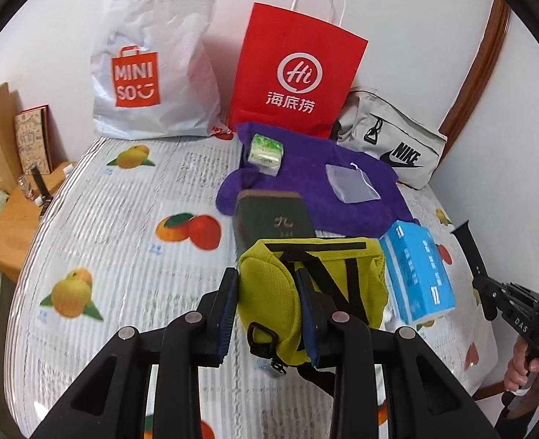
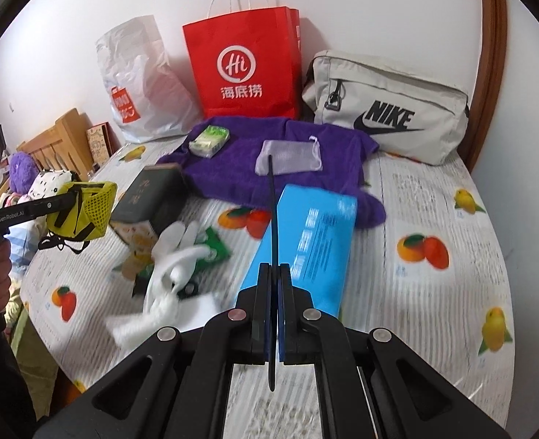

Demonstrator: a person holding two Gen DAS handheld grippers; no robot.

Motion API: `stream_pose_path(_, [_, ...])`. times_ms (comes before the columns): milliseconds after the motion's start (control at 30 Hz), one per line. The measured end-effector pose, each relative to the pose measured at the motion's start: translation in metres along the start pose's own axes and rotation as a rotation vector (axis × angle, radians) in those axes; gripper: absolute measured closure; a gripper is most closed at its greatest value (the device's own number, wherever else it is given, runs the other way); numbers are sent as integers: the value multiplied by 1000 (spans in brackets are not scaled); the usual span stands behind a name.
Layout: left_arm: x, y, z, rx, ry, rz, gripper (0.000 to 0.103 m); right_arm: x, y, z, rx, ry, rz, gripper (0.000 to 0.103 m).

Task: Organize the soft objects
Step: 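Carry the yellow pouch and black strap toward the purple towel with both tools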

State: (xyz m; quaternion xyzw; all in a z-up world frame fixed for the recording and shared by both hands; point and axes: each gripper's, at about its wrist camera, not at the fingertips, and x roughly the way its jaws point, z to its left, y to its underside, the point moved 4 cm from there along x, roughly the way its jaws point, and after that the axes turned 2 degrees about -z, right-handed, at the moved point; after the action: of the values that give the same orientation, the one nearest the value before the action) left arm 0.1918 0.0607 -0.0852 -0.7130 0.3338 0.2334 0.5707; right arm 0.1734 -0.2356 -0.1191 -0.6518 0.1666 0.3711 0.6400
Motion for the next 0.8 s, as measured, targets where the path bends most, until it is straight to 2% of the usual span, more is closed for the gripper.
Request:
stream_pose_path(367, [39,-44,-14,13,32,16,73,31,-58,-18,0,20,-25,100])
stream_pose_path(800, [108,-95,-18,-3,28,77,73,97,-113,-43,7,35,14,100])
